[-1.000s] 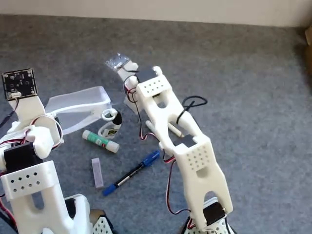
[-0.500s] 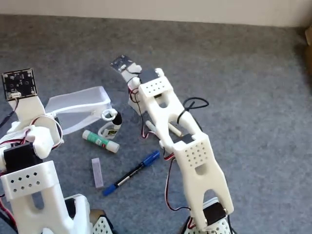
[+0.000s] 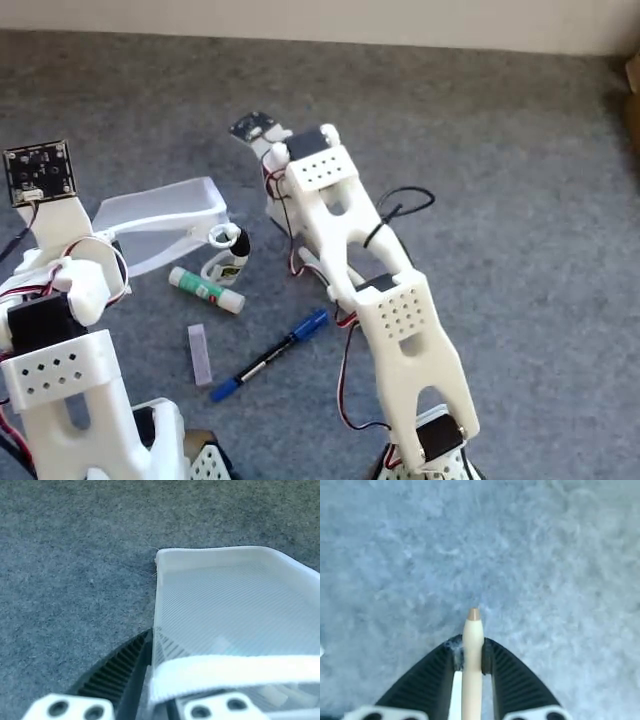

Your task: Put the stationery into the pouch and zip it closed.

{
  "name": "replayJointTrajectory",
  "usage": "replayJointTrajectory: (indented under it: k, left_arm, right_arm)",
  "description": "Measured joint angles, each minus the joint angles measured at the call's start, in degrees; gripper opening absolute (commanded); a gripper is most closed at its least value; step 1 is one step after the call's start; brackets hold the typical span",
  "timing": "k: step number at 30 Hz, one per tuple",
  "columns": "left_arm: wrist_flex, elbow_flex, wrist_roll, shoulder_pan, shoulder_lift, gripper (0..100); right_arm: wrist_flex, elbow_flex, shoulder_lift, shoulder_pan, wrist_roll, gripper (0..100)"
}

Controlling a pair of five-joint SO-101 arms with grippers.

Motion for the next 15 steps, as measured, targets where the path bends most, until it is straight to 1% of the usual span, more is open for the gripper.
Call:
replayJointTrajectory:
  k: [5,11,15]
  left_arm:
    - [0.0,0.0,0.0,0.0,0.0,1]
    - [0.0,0.0,0.0,0.0,0.0,1]
    - [0.0,0.0,0.0,0.1,0.0,1]
  right_arm:
    - [6.5,-7.8,0.0,0.0,0.1,0.5]
    - [7.2,-12.7,0.0,0.8,0.2,0.5]
    - [7.2,-12.0,-2.0,1.0,-2.6,0.5]
